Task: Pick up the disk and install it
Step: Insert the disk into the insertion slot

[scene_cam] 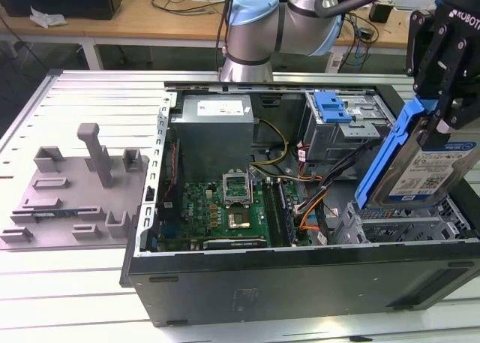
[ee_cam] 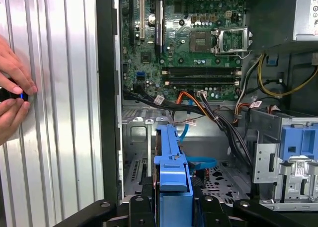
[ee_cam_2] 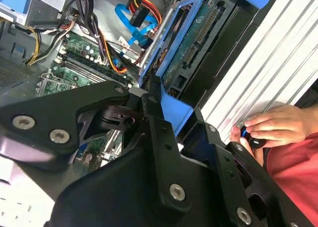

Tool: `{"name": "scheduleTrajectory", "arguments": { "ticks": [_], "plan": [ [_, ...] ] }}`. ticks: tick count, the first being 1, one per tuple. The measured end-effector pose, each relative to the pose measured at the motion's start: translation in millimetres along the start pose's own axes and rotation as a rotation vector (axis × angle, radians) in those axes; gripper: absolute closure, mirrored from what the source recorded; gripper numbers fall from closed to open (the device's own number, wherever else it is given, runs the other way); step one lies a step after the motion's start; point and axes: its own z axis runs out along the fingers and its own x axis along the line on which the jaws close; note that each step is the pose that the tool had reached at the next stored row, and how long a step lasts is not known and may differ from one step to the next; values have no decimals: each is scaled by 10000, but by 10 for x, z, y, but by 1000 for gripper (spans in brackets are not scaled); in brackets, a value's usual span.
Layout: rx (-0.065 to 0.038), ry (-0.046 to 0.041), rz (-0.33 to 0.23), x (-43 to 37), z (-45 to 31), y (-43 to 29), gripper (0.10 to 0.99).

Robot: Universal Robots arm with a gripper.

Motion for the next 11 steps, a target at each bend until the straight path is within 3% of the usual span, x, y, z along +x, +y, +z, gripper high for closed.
{"name": "scheduleTrajectory", "arguments": {
  "ticks": [11],
  "plan": [
    [-1, 3, -23, 14, 126, 8, 718]
  ]
}}
